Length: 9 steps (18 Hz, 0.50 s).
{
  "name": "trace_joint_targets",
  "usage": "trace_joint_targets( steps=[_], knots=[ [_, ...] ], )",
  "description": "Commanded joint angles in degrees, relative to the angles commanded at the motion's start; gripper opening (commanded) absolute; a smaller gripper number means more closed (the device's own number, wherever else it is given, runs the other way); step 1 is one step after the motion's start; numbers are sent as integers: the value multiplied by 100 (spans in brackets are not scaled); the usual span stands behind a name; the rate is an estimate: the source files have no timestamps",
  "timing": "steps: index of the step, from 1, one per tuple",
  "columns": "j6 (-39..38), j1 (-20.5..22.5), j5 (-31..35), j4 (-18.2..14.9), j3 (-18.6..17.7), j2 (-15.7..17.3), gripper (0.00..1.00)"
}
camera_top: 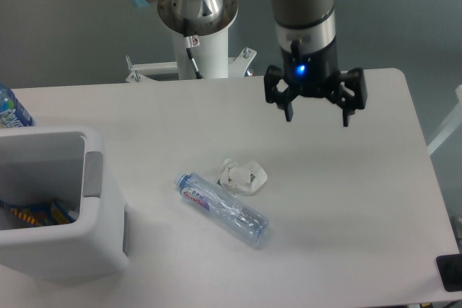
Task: Place the trash in the trash can
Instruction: 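Lower the open gripper toward the crumpled white tissue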
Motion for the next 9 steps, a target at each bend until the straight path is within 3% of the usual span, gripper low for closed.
trace_joint_targets(
  steps=[2, 9],
  knots=[
    [-143, -44, 0, 291, -362, 27, 100],
    [-152, -308, -17, 354, -864, -193, 100]
  ],
)
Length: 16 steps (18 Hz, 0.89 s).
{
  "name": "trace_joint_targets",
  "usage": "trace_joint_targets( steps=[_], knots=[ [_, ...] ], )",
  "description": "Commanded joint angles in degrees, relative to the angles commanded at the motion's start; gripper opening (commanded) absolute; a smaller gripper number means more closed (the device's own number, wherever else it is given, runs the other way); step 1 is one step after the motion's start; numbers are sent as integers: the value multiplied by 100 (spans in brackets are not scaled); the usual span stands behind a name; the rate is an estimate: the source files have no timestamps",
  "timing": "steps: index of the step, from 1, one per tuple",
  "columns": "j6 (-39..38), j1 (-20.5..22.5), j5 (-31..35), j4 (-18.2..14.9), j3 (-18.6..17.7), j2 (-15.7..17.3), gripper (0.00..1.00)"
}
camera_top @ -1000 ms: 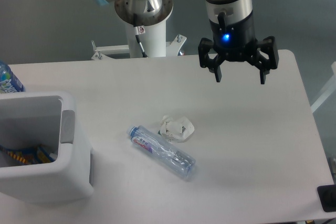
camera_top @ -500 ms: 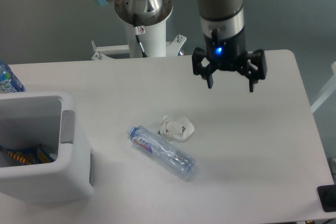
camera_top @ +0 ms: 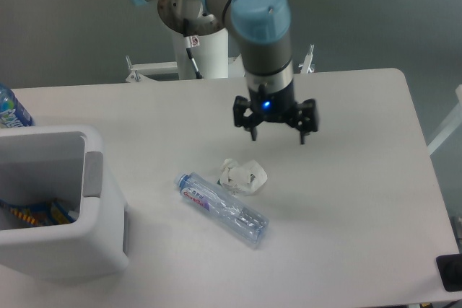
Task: Place the trash in the trash can
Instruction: 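Lower the open gripper toward the crumpled white tissue, then close the gripper on the white tissue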
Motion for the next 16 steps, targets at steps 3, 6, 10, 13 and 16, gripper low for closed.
trace_joint_targets(
  steps=[3, 6, 10, 13, 16],
  knots=[
    [-26, -44, -35, 17, -193, -201, 100],
    [-17, -44, -105, 9, -237, -386, 100],
    [-359, -79, -220, 18, -334, -737, 100],
    [-527, -141, -386, 123, -281, -844, 100],
    [-737, -167, -466, 289, -290, -1045, 100]
  ],
)
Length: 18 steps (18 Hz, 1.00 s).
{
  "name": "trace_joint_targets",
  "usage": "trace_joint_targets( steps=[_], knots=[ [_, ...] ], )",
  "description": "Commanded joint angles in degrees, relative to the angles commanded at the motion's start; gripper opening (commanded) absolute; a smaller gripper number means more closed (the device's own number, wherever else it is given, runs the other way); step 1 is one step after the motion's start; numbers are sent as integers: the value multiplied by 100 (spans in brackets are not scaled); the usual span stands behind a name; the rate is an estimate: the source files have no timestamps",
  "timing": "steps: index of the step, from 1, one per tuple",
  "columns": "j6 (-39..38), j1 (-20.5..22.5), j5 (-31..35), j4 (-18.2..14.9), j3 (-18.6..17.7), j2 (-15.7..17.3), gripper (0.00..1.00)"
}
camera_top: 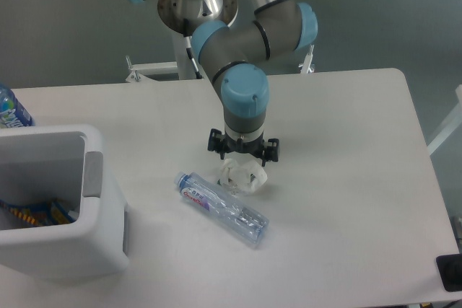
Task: Place the trash in the trash can
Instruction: 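Close the gripper on the white tissue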
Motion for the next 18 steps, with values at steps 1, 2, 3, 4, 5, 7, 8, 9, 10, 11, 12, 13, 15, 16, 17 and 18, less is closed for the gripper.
trace_joint_targets(
  steps=[1, 2, 3, 4, 5, 7, 8, 9, 10, 11, 12, 13, 15, 16, 17, 18],
  knots=[
    [-88, -26, 0, 97, 0, -62, 100],
    [-141, -53, 0, 185, 0, -106, 100],
    [-159, -53, 0, 212, 0, -124, 100],
    [-151, -53, 17, 229, -9, -132, 100],
    [-151, -53, 35, 238, -9, -141, 100],
    [-151, -53, 53, 238, -9, -141, 85],
    [-151, -53, 61, 247, -17, -141, 71],
    [-151, -53, 79, 247, -18, -133, 55],
    [-142, -62, 88, 247, -26, -124, 40],
    [-142, -62, 88, 238, -35, -106, 26],
    [-133, -62, 88, 238, -44, -97, 12],
    [-124, -62, 97, 221, -53, -80, 6],
    [-98, -53, 105, 212, -70, -62, 0],
    [-98, -53, 105, 203, -70, -54, 0],
    [-98, -53, 114, 186, -70, -53, 0],
    [-89, -53, 219, 177, -79, -36, 0]
  ],
)
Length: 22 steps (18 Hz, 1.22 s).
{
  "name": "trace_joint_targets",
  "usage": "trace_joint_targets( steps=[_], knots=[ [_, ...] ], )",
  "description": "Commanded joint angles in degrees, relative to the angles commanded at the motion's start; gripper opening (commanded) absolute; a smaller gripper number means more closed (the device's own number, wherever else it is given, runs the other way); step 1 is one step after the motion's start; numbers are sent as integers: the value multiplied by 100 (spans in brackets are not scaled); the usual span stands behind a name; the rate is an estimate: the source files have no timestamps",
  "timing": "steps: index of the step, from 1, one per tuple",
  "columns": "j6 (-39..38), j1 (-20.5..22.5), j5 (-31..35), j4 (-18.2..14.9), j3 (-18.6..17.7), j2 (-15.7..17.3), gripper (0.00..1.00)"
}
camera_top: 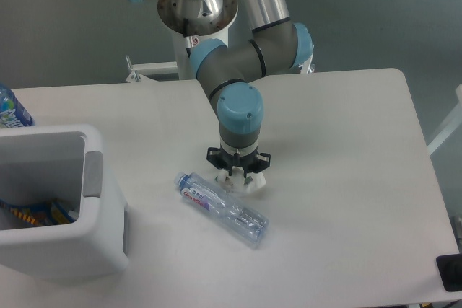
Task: Place the trash in the trash can
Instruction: 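Close the gripper on the white tissue, then lift the tissue up off the table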
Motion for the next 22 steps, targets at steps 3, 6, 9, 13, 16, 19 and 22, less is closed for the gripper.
trace_joint_targets(
  steps=[3, 6, 9, 13, 16, 19, 22],
  knots=[
    [140, -9, 203, -35, -70, 131, 0],
    [1191, 70, 203, -280, -202, 561, 0],
    [2370, 394, 186, -886, -168, 1158, 0],
    [2821, 816, -461, -1230, 271, 1801, 0],
    [2533, 1194, -1578, -1257, 868, 1907, 0],
    [1786, 1388, -2203, -1248, 1405, 1907, 0],
    [996, 1424, -2714, -1205, 1739, 1899, 0]
  ],
)
